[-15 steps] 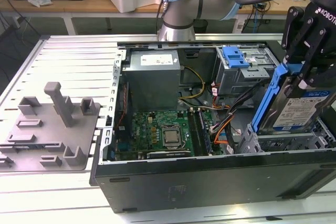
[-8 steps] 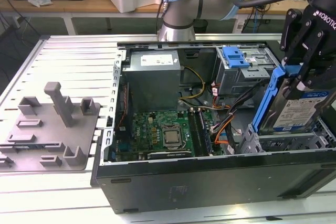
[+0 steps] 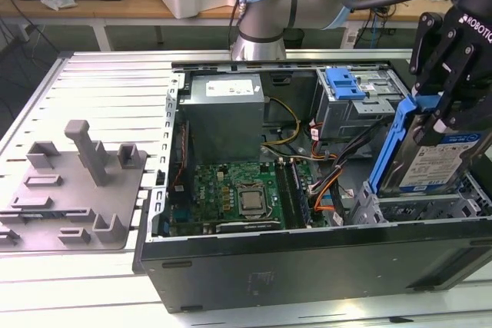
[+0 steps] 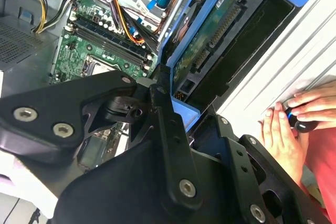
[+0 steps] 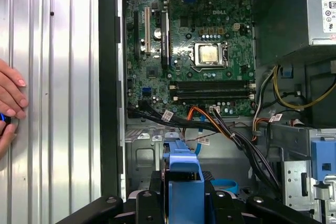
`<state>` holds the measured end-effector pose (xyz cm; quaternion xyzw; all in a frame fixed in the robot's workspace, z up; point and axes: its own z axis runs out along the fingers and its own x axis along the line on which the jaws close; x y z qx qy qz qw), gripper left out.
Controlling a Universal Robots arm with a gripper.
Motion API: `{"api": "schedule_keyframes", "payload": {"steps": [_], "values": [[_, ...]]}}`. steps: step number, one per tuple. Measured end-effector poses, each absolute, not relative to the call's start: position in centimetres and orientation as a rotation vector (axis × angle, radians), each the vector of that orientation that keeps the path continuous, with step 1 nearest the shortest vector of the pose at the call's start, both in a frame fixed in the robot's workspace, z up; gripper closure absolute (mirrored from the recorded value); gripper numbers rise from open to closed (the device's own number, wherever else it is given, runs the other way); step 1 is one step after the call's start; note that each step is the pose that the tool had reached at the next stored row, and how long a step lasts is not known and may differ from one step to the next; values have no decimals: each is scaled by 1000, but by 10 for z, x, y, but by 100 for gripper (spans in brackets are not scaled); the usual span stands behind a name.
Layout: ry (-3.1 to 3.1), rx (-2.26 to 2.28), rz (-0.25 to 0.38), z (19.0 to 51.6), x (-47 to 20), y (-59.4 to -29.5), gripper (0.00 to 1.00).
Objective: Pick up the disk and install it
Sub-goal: 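Insert the disk into the insertion slot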
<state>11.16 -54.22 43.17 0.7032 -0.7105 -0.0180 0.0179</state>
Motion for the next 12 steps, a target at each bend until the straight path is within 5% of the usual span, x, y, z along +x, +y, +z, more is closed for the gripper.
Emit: {"api": "schedule_keyframes", "payload": {"steps": [12], "values": [[-2206, 2183, -59, 442, 112, -542, 63]]}}
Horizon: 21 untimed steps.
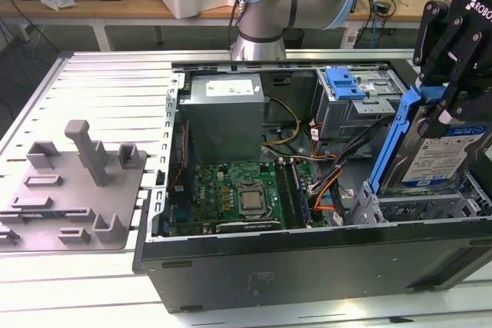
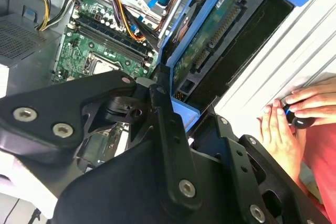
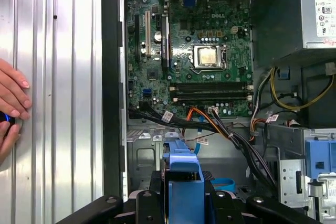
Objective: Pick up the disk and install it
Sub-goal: 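Insert the disk into the insertion slot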
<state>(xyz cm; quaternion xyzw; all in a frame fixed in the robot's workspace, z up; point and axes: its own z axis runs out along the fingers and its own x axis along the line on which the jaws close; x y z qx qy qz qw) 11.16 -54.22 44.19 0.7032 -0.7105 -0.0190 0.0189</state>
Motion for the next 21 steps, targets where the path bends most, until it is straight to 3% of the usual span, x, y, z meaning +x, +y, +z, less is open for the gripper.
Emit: {"api": "schedule_keyframes", "payload": {"steps": [21], "values": [[-2203, 2181, -64, 445, 114, -542, 63]]}}
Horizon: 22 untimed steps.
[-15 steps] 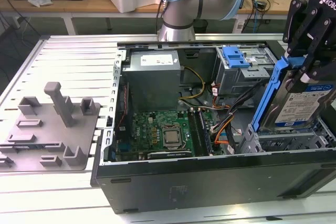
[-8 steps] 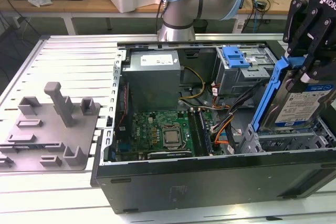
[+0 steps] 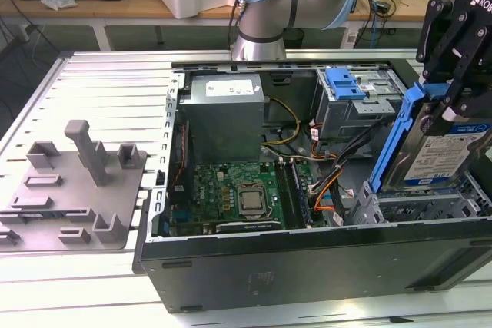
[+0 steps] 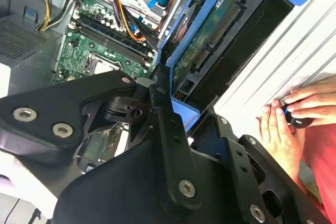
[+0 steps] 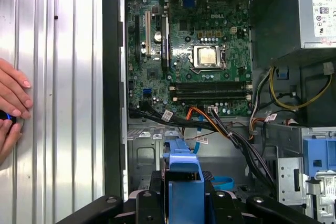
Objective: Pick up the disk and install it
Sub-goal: 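Insert the disk into the insertion slot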
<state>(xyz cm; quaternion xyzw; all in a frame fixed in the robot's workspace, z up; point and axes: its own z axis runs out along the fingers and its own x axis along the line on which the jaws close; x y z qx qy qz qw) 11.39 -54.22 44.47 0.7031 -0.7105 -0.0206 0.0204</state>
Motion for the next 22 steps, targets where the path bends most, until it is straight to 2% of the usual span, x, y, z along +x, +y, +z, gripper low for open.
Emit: {"api": "schedule_keyframes", "payload": {"steps": [22], "values": [[-2185, 2160, -87, 446, 123, -538, 63]]}}
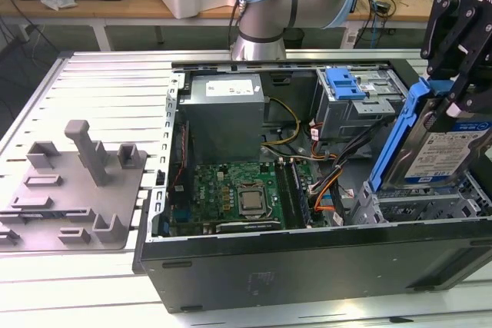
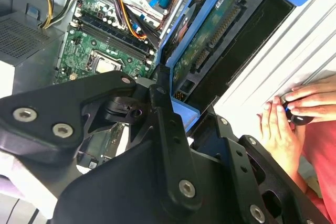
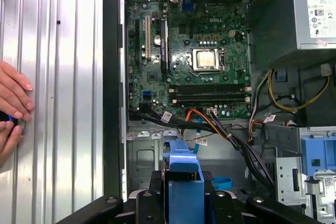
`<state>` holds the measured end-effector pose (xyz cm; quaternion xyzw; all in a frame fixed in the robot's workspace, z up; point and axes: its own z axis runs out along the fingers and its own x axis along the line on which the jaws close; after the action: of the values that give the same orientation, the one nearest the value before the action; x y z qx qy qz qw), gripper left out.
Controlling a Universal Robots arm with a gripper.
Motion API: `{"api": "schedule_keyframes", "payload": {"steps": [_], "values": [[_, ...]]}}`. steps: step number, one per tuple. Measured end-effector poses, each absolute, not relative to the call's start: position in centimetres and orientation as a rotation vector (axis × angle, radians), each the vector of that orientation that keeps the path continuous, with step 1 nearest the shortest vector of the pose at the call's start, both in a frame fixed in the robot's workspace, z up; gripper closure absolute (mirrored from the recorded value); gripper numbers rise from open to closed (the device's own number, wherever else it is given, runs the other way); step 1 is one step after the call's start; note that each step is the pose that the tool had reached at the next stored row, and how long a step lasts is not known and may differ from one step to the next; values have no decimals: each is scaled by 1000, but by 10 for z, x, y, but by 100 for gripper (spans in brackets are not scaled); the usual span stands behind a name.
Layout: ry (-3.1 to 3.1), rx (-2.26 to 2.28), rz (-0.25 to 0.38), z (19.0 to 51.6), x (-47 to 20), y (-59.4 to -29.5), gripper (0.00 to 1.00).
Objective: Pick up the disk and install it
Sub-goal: 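Insert the disk into the insertion slot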
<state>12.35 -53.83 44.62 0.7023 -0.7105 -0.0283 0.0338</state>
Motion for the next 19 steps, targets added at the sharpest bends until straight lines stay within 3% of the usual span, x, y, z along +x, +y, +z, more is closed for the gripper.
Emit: {"api": "schedule_keyframes", "payload": {"steps": [19], "values": [[-2158, 2183, -82, 447, 124, -537, 63]]}}
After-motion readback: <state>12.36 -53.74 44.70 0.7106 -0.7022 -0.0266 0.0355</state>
